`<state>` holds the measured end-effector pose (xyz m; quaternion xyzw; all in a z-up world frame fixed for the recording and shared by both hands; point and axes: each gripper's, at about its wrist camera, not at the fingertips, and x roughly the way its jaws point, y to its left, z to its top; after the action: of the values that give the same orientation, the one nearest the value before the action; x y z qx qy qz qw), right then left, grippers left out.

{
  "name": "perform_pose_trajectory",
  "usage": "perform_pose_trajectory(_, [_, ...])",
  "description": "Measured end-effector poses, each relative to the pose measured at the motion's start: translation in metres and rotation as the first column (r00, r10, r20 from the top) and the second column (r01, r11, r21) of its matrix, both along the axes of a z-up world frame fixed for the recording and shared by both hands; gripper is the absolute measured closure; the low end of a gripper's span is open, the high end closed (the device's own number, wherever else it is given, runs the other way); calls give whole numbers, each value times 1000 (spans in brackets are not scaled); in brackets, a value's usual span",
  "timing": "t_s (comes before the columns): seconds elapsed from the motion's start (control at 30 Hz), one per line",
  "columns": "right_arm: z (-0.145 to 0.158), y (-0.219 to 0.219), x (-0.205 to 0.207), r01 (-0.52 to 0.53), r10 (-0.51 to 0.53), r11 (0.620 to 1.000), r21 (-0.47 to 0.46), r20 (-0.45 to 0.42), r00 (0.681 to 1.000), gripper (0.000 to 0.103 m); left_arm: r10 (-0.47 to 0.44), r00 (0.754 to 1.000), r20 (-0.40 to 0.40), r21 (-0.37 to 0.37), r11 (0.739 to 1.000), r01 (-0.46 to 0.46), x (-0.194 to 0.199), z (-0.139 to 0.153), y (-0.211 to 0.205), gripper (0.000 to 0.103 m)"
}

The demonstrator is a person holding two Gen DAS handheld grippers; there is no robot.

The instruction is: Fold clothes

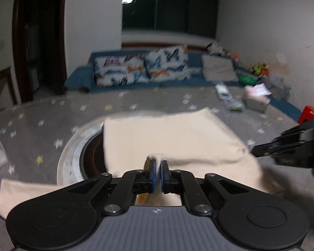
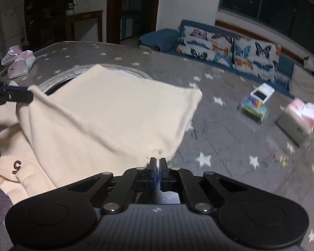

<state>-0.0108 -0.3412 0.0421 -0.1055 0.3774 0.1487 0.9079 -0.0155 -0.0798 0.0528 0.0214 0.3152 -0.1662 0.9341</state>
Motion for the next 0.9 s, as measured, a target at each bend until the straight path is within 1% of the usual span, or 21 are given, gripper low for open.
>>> perform_pose_trajectory(0.07, [-2,-4,1,17,-17,1000,2,-3,1000,99,21,998,-63,4,1000,-20,7,-10,2,93])
perform_pose_trajectory(0.13, [2,-6,-1,24,-24,1000,12,4,1000,98,44,997,-63,19,999,-43,6,-13,4,90])
perform_pose_trajectory(0.23, [14,-2,-7,-7,6,1000,27,28,1000,95,53,997,-48,3,999,-53,1,-10,7,83])
perform_pose_trajectory(0.27, [16,0,-8,-23,22,999,29,27,999,93,54,998,-43,-3,999,-54,-1,-8,7,77])
perform_pose_trajectory(0.3, [17,3,-9,-39,38,999,31,25,999,92,47,998,-39,-6,999,-47,-2,-8,5,74])
perform_pose_trajectory(0.37, [13,10,-8,-60,60,998,29,13,998,92,15,999,-36,4,1000,-15,-3,-12,-3,74])
perform_pose_trajectory(0.43, [6,14,-5,-57,57,998,28,-7,998,92,-4,998,-56,34,999,6,0,-19,-10,74])
perform_pose_trajectory(0.5, [-1,17,-2,-54,55,998,26,-25,998,91,6,996,-85,57,998,-1,4,-29,-12,74])
perform_pose_trajectory(0.6, [3,22,-10,-76,77,997,23,-21,997,87,-4,998,-70,46,999,7,-4,-26,-7,72])
perform_pose_trajectory(0.7, [10,30,-22,-115,115,993,25,-19,993,87,-15,998,-59,33,999,17,-14,-21,-1,72])
perform_pose_trajectory(0.8, [4,45,-29,-165,167,986,41,-53,985,87,-14,998,-61,46,999,16,-20,-26,2,71])
perform_pose_trajectory(0.83, [0,50,-30,-176,178,984,30,-65,982,87,-7,998,-55,51,999,10,-22,-27,3,70])
perform_pose_trajectory(0.9, [-3,59,-33,-191,191,982,4,-64,979,87,15,998,-66,21,1000,-14,-25,-23,13,70])
